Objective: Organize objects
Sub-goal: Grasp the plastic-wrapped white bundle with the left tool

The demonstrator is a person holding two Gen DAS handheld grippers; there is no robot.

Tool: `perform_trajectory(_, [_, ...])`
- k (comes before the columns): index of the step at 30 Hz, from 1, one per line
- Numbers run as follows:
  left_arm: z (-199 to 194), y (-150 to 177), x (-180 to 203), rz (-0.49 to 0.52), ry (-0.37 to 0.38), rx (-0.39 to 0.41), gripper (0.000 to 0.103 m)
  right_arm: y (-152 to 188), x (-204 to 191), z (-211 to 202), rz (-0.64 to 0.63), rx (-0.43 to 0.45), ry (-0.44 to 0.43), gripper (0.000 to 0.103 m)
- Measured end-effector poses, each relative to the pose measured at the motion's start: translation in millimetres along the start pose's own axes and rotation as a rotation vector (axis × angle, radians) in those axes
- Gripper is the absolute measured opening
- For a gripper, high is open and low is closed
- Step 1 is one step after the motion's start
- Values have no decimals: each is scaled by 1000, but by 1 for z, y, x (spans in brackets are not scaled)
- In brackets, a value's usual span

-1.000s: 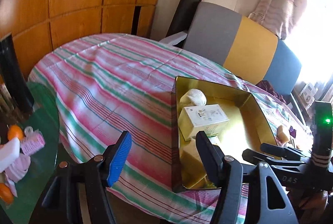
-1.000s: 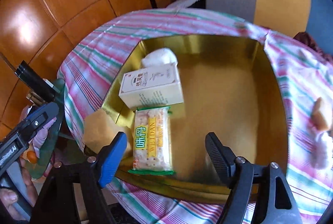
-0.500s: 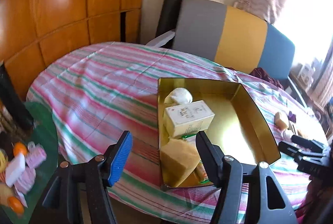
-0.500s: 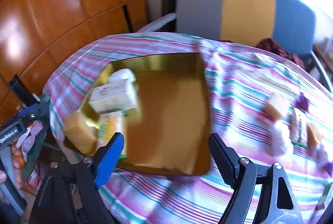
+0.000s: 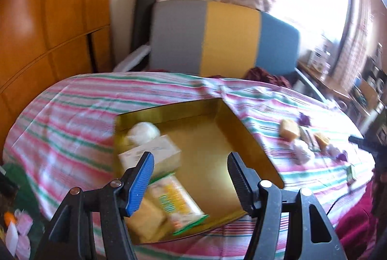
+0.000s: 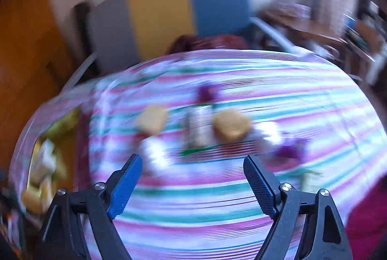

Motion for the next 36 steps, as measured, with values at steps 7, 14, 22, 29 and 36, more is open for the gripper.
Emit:
perform_trajectory(7, [19, -3, 72, 109, 134, -64, 64, -9, 98, -12, 225, 132, 160, 92])
perform_trajectory(14, [33, -4, 154, 203, 283, -133, 64, 2, 146, -14, 459, 172, 117, 92])
perform_trajectory(22, [83, 1, 229, 195, 378, -284, 64, 3, 142, -4, 462, 136, 55, 93])
perform_trajectory(29, [155, 7, 256, 69, 339, -419, 64, 6, 141, -2, 481, 134, 20, 93])
perform_trajectory(36, [200, 12, 278, 76, 275, -409, 58, 10, 157, -1, 567, 140, 2, 93])
Point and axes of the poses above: each gripper's, at about its wrist camera, not at the fingertips, and z roughly the way its jaws point, x to its right, y to its underside, the point moved 4 cm from there along z, roughly the way its jaws point, and after that the axes turned 2 degrees about -y, right-handed, at the moved point
